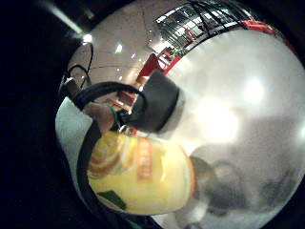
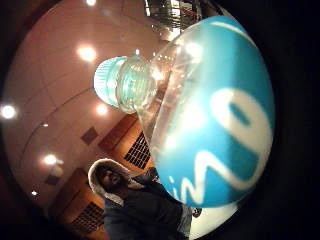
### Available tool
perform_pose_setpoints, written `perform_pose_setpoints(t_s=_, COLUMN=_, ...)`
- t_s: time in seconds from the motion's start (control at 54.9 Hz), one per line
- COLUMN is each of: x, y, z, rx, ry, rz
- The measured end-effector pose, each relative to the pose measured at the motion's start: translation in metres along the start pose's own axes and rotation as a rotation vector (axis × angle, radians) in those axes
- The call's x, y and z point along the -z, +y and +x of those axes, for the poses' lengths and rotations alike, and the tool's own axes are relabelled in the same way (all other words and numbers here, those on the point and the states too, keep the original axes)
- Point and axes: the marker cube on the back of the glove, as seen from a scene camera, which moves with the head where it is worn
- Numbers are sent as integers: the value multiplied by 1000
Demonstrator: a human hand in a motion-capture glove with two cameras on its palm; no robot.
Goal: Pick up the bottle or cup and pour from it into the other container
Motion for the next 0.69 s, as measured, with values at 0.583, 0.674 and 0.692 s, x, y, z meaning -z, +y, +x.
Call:
perform_pose_setpoints(t_s=0.583, x=-35, y=-68, z=-79, rx=-109, ry=1018, rz=-281)
perform_pose_setpoints(t_s=0.674, x=-43, y=-73, z=-77, rx=-129, ry=1130, rz=-330)
perform_pose_setpoints(t_s=0.692, x=-44, y=-74, z=-76, rx=-133, ry=1153, rz=-340)
